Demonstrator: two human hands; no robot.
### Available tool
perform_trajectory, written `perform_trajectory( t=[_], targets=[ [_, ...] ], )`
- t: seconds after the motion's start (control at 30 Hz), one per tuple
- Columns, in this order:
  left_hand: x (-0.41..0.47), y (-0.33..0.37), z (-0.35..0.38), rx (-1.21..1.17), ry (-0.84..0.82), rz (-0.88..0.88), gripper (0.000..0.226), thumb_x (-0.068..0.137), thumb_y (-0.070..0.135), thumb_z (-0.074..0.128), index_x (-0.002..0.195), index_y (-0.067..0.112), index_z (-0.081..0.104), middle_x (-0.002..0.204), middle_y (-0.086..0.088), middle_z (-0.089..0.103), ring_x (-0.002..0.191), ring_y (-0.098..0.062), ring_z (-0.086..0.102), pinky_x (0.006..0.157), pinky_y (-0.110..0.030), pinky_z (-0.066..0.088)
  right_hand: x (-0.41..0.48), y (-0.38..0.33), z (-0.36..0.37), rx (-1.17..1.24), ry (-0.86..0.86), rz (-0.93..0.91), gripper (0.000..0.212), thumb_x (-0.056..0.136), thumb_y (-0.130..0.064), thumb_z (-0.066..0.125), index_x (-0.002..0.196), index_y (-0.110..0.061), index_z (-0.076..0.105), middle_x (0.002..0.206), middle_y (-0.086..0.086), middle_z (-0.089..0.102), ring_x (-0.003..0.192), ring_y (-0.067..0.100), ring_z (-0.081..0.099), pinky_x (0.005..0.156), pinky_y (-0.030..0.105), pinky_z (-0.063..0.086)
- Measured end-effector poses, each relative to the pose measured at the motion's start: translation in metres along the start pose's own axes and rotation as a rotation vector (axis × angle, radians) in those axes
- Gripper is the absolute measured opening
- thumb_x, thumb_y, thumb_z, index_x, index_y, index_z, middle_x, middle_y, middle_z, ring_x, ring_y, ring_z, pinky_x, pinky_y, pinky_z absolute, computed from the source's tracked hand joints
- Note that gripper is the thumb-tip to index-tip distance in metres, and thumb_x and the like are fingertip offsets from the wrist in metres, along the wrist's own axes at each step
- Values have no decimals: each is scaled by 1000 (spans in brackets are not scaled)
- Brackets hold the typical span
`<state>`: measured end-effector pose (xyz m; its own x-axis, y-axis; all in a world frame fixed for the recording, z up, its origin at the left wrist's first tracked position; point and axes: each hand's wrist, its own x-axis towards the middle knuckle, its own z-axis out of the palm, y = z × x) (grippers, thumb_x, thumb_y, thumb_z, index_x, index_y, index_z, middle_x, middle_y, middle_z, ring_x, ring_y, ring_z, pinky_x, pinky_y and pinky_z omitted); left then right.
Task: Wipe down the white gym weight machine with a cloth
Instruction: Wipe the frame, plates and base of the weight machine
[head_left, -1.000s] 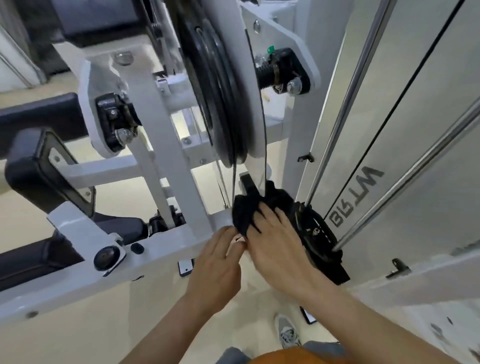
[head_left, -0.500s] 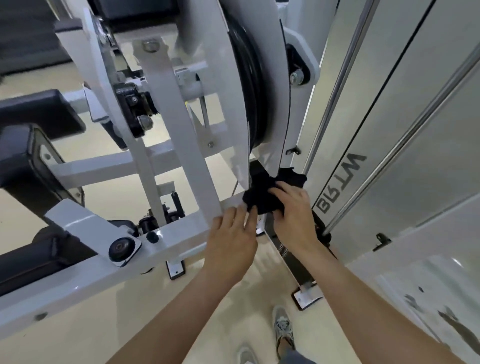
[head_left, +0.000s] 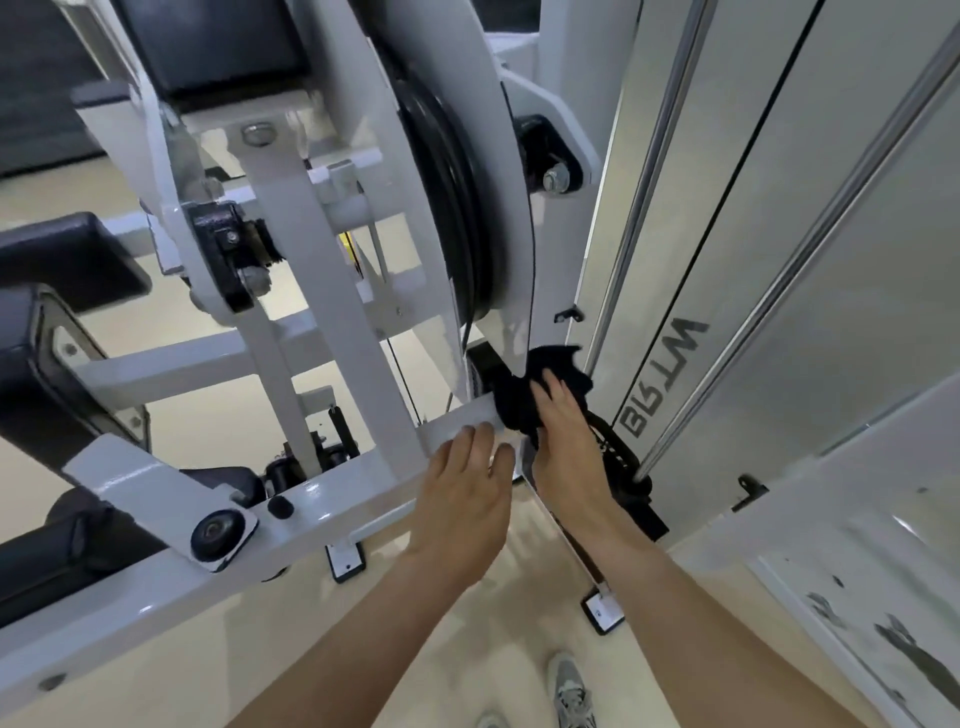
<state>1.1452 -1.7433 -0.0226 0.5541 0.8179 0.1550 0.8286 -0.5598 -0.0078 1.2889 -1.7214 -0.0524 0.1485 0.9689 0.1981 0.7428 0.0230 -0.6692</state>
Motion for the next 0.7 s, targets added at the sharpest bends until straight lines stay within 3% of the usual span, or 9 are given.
perform_trajectory(
  t=[0.1, 0.17, 0.23, 0.33, 0.43, 0.5, 0.6, 0.7],
  targets=[
    [5, 12, -2, -112, 20, -13, 56, 72, 8, 53, 129, 7, 52, 129, -14, 52, 111, -31, 52, 85, -40, 49, -6, -9, 4, 439, 87, 157, 56, 98, 1, 43, 149, -17, 32, 156, 4, 31, 138, 9, 36, 113, 17, 28],
    [5, 16, -4, -105, 9, 3, 65, 75, 11, 61, 138, 11, 46, 135, -11, 50, 113, -29, 51, 84, -39, 49, -11, -17, 8, 631, 127, 278, 47, 101, -19, 43, 148, -20, 34, 145, 5, 47, 127, 10, 49, 110, 25, 37],
    [7, 17, -6, -85, -14, -25, 72, 72, 11, 69, 140, 13, 46, 136, -11, 52, 112, -29, 53, 81, -39, 50, -11, -21, 8, 678, 101, 325, 47, 100, -22, 45, 146, -21, 35, 133, 8, 56, 118, 18, 56, 103, 34, 44],
    [9, 19, -4, -48, -76, -92, 72, 66, 3, 69, 135, 10, 53, 131, -14, 55, 109, -33, 56, 80, -39, 52, 2, -6, -3, 651, 51, 370, 39, 99, -6, 44, 135, -19, 50, 107, 5, 65, 99, 19, 63, 87, 28, 49],
    [17, 27, -1, -21, -85, -129, 68, 62, 1, 71, 129, 5, 58, 125, -18, 57, 103, -34, 58, 78, -40, 53, 21, 15, -17, 685, -113, 423, 25, 98, -4, 45, 114, -11, 62, 97, 9, 66, 93, 23, 64, 81, 30, 50],
    [29, 37, 3, -85, -45, -150, 67, 63, 1, 69, 129, 4, 56, 125, -17, 56, 104, -33, 57, 77, -40, 53, 33, 28, -26, 872, -223, 531, 18, 99, -9, 49, 102, -14, 65, 96, 11, 68, 87, 20, 66, 76, 29, 53],
    [43, 58, 7, -177, 1, -157, 70, 69, 5, 66, 136, 10, 46, 130, -13, 52, 107, -30, 53, 82, -38, 52, 40, 38, -34, 1194, -308, 721, 19, 102, -17, 47, 100, -11, 65, 92, 11, 71, 86, 23, 69, 74, 37, 55],
    [47, 66, 9, -182, 20, -185, 72, 74, 9, 72, 141, 8, 44, 129, -15, 52, 105, -29, 53, 86, -36, 52, 37, 33, -25, 1013, -337, 692, 21, 103, -23, 43, 100, -14, 61, 99, 11, 69, 95, 24, 67, 88, 43, 54]
  ],
)
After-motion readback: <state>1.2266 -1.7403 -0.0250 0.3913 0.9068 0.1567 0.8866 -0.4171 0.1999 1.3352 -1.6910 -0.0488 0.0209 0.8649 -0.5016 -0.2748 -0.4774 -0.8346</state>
